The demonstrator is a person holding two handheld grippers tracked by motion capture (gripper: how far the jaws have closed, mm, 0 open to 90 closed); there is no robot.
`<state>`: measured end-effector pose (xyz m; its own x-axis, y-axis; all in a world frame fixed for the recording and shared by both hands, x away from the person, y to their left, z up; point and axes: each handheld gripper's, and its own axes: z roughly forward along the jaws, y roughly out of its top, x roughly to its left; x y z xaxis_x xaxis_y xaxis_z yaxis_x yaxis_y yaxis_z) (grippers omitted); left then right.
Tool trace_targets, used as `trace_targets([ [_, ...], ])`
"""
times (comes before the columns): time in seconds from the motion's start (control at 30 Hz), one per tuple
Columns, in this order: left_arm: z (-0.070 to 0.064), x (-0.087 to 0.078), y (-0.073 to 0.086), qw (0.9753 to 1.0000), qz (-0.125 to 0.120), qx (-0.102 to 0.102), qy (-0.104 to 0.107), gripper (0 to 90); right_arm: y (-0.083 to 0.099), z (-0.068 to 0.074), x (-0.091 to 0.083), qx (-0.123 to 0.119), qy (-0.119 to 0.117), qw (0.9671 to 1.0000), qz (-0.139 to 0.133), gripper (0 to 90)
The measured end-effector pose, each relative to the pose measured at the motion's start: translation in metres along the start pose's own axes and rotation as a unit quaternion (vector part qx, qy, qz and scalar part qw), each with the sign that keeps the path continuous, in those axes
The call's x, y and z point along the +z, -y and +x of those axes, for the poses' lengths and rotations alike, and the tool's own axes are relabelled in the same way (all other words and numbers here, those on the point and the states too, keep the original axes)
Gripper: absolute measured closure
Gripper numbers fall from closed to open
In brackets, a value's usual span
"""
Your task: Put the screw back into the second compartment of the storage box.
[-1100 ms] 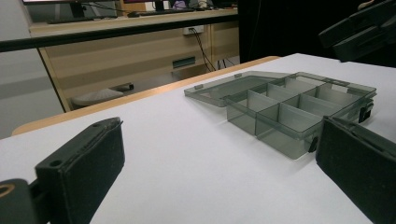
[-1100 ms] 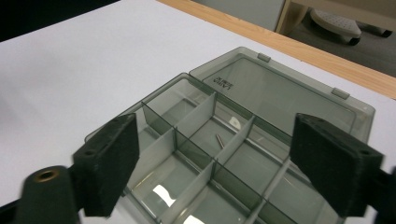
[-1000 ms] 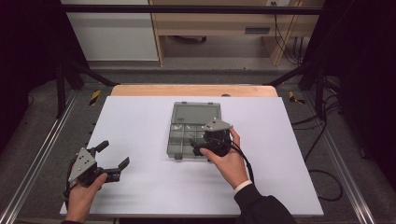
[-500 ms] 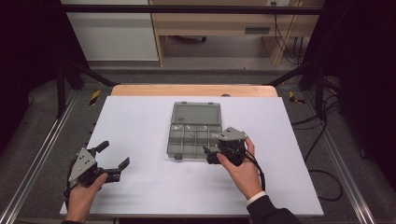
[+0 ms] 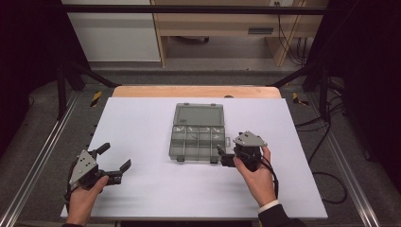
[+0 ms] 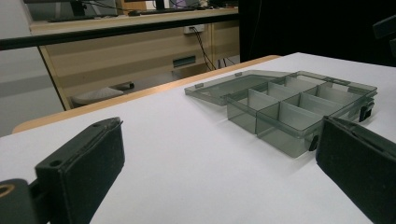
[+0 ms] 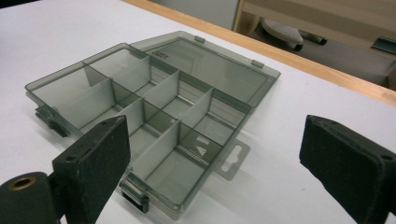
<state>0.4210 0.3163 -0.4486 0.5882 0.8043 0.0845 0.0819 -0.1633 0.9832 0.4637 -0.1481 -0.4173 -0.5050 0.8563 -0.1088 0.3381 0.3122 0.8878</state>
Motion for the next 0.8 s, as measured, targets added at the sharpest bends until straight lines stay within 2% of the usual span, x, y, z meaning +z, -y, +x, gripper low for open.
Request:
trace_targets([
  [0.27,0.0,0.0,0.0,1.0,-0.001,0.0,0.0,1.0,0.01,-0.013,-0.013,0.024,0.013,0.9994,-0.023,8.7],
  [0.53,0.002,-0.002,0.0,1.0,-0.004,-0.002,-0.003,0.9,0.024,-0.026,-0.025,0.035,0.031,0.998,-0.042,8.6],
  [0.7,0.006,-0.005,-0.001,0.9999,-0.01,-0.007,-0.01,0.7,0.035,-0.033,-0.032,0.038,0.037,0.9971,-0.054,8.5],
  [0.8,0.009,-0.008,-0.001,0.9997,-0.013,-0.012,-0.016,0.7,0.04,-0.038,-0.037,0.049,0.039,0.9963,-0.059,8.5],
])
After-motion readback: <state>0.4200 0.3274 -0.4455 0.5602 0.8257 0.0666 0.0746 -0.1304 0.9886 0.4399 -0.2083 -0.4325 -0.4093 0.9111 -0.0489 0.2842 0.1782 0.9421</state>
